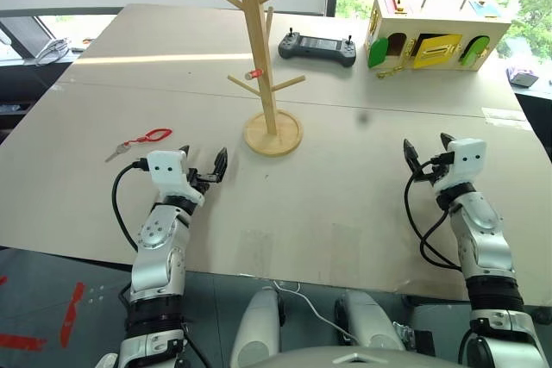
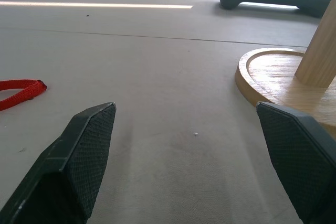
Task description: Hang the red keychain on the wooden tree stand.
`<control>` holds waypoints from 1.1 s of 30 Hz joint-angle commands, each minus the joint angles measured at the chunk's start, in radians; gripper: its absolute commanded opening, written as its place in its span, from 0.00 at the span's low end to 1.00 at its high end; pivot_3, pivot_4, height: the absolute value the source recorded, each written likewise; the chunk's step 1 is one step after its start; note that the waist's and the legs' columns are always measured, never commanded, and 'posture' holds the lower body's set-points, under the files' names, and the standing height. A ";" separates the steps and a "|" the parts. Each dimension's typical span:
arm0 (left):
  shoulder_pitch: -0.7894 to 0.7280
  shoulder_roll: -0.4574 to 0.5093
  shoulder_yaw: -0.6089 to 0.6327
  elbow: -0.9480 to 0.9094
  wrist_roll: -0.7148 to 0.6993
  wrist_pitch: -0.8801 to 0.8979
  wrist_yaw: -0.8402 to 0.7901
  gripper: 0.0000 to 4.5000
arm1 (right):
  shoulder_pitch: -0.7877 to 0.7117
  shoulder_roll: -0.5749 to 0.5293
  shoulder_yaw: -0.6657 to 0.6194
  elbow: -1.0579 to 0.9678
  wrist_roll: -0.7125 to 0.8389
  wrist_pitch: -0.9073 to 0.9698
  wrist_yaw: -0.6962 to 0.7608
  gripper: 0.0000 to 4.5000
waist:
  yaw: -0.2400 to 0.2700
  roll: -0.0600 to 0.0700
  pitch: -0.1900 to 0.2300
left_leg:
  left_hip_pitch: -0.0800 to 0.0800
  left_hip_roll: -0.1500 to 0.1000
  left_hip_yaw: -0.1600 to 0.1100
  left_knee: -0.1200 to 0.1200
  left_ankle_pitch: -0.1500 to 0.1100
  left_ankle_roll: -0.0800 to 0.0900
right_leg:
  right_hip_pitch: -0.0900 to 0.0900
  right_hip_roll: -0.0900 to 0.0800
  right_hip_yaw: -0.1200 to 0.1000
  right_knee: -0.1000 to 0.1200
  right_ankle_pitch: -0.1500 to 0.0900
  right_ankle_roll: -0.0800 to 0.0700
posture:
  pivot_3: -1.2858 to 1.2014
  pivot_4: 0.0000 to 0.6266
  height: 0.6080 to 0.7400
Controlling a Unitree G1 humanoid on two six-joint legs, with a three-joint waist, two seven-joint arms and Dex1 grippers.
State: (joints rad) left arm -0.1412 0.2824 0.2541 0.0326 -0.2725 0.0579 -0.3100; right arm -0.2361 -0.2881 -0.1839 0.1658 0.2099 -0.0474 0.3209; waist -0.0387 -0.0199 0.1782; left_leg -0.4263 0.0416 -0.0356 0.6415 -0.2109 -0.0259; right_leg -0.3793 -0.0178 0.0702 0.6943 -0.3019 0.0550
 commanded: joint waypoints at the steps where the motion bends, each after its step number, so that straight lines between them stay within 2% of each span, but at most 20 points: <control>1: 0.008 0.005 0.002 -0.021 -0.003 -0.015 -0.009 0.98 | 0.002 -0.010 -0.022 -0.044 0.014 -0.008 0.000 1.00 | 0.000 0.000 0.000 | 0.000 0.000 0.000 0.000 0.000 0.000 | 0.000 0.000 0.000 0.000 0.000 0.000 | 0.52 0.24 1.00; 19: 0.040 0.012 0.012 -0.060 -0.031 0.000 -0.015 0.98 | 0.001 -0.014 -0.016 -0.050 0.021 0.008 0.018 1.00 | 0.000 0.000 0.000 | 0.000 0.000 0.000 0.000 0.000 0.000 | 0.000 0.000 0.000 0.000 0.000 0.000 | 0.52 0.24 1.00; 22: 0.037 0.014 0.016 -0.066 -0.040 0.003 -0.018 0.98 | 0.027 -0.037 0.011 -0.066 0.065 -0.020 0.149 1.00 | 0.000 0.000 0.000 | 0.000 0.000 0.000 0.000 0.000 0.000 | 0.000 0.000 0.000 0.000 0.000 0.000 | 0.52 0.24 1.00; 25: 0.012 0.043 0.054 -0.041 -0.058 0.015 -0.020 0.98 | 0.104 -0.143 0.088 -0.206 0.216 0.086 0.459 1.00 | 0.000 0.000 0.000 | 0.000 0.000 0.000 0.000 0.000 0.000 | 0.000 0.000 0.000 -0.001 0.000 0.000 | 0.52 0.24 1.00; 27: -0.012 0.080 0.079 -0.007 -0.071 0.025 -0.035 0.98 | 0.138 -0.218 0.117 -0.271 0.274 0.136 0.595 1.00 | 0.000 0.001 0.001 | 0.000 0.000 0.000 0.000 0.000 0.000 | 0.000 0.000 -0.001 0.000 0.000 0.000 | 0.52 0.24 1.00; 30: -0.052 0.147 0.112 0.052 -0.095 0.037 -0.076 0.98 | 0.144 -0.296 0.117 -0.314 0.329 0.180 0.693 1.00 | -0.004 0.000 0.001 | 0.001 0.000 -0.001 0.000 0.000 0.000 | 0.001 0.000 -0.001 0.000 0.000 0.000 | 0.52 0.24 1.00; 33: -0.125 0.278 0.149 0.153 -0.124 0.068 -0.183 0.98 | 0.122 -0.368 0.122 -0.333 0.356 0.221 0.785 1.00 | -0.002 0.000 0.001 | 0.002 0.000 -0.001 0.000 0.000 0.000 | 0.002 0.001 -0.001 0.000 0.000 0.000 | 0.52 0.24 1.00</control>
State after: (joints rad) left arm -0.2319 0.5026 0.3699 0.1447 -0.3677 0.1119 -0.4297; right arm -0.0913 -0.6381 -0.0533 -0.1292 0.5411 0.1634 1.0601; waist -0.0412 -0.0198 0.1790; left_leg -0.4244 0.0421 -0.0361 0.6413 -0.2110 -0.0259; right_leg -0.3777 -0.0172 0.0694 0.6935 -0.3022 0.0552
